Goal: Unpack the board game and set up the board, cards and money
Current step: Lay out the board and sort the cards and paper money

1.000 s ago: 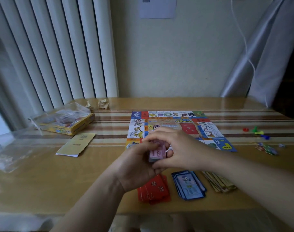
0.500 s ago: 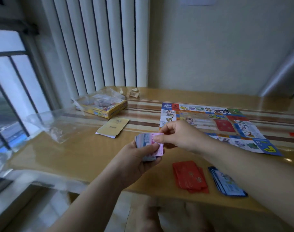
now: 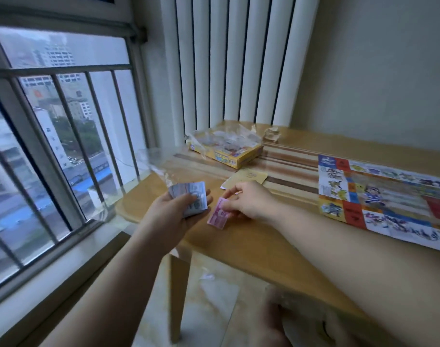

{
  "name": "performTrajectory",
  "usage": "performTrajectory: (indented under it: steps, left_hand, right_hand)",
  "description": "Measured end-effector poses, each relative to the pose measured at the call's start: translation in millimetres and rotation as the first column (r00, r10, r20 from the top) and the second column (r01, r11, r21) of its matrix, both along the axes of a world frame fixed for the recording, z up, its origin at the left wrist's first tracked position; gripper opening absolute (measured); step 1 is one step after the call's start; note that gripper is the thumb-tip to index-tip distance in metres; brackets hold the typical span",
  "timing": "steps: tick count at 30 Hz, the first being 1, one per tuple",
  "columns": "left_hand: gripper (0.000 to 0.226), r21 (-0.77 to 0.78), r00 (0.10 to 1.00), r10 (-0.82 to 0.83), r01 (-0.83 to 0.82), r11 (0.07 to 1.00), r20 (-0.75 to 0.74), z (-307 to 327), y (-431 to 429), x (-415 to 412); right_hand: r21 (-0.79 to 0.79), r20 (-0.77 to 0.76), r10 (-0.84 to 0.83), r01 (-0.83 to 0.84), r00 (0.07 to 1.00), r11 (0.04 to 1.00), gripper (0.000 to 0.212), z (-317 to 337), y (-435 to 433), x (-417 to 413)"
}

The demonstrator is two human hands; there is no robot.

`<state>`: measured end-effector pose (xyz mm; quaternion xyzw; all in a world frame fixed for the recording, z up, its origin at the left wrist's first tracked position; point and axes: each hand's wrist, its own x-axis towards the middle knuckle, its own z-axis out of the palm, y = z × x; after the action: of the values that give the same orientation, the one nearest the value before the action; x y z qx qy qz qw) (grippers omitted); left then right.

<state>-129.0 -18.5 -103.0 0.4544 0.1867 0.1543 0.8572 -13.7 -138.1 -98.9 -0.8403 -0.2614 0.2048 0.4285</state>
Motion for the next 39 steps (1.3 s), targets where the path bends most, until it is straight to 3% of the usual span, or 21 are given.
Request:
performTrajectory:
  steps: [4, 7, 9, 11, 12, 15, 20, 25, 28, 30, 32, 34, 37, 39]
  left_hand:
    - [0.020, 0.005, 1.000, -0.029, 0.029, 1.000, -0.002, -4, -2, -1]
    - [0.020, -0.015, 0.999, -0.038, 0.038, 0.999, -0.001, -7, -8, -1]
    - [0.021, -0.026, 0.999, -0.046, 0.046, 0.999, 0.003, -7, -10, -2]
    - [0.022, -0.042, 0.998, -0.059, 0.059, 0.997, 0.008, -6, -13, -2]
    - [0.022, -0.046, 0.997, -0.073, 0.073, 0.996, 0.014, -6, -16, -2]
    - [0.022, -0.023, 0.989, -0.146, 0.147, 0.989, 0.006, -5, -24, -3]
    - [0.021, -0.135, 0.989, -0.146, 0.142, 0.981, -0.018, -3, -23, -7]
    - [0.019, -0.083, 0.990, -0.138, 0.137, 0.987, -0.005, 0, -28, -10]
    - [0.022, -0.064, 0.987, -0.159, 0.158, 0.985, -0.005, 0, -36, -9]
    - [0.024, -0.060, 0.987, -0.162, 0.161, 0.985, -0.003, -1, -38, -9]
    - [0.026, -0.055, 0.987, -0.163, 0.162, 0.985, -0.007, -2, -41, -7]
    - [0.026, -0.037, 0.985, -0.170, 0.169, 0.985, -0.016, -2, -44, -4]
    - [0.028, -0.031, 0.979, -0.203, 0.203, 0.979, 0.003, 0, -46, -1]
    - [0.025, -0.067, 0.985, -0.174, 0.173, 0.983, 0.001, 1, -43, -1]
  right_hand:
    - [-0.195, 0.367, 0.086, -0.014, 0.926, 0.981, 0.021, -11, 9, -1]
    - [-0.104, 0.516, 0.027, 0.031, 0.856, 0.994, 0.019, -9, 3, 1]
    - [0.096, 0.419, -0.106, 0.072, 0.902, 0.993, 0.012, 5, -2, -1]
    - [0.219, 0.154, -0.087, 0.052, 0.984, 0.974, 0.023, 20, -6, -7]
    - [0.201, 0.080, -0.032, 0.015, 0.996, 0.980, 0.028, 25, -7, -10]
    - [0.099, 0.075, 0.081, -0.089, 0.994, 0.991, 0.017, 26, -12, -17]
    - [0.158, -0.044, -0.056, 0.062, 0.997, 0.985, 0.019, 21, -38, -4]
    - [-0.006, 0.039, -0.105, 0.105, 0.994, 0.994, 0.013, 0, -50, -7]
    - [-0.275, 0.430, -0.010, 0.141, 0.903, 0.951, 0.019, -10, -53, -13]
    - [-0.255, 0.575, 0.012, 0.165, 0.818, 0.953, 0.021, -6, -56, -14]
    - [-0.026, 0.427, -0.080, 0.101, 0.900, 0.994, 0.015, 7, -56, -14]
    - [0.116, 0.188, -0.039, 0.018, 0.981, 0.993, 0.019, 23, -54, -18]
    - [0.036, 0.109, 0.076, -0.081, 0.991, 0.996, 0.021, 31, -46, -22]
    - [0.026, 0.114, 0.054, -0.057, 0.992, 0.998, 0.018, 29, -39, -19]
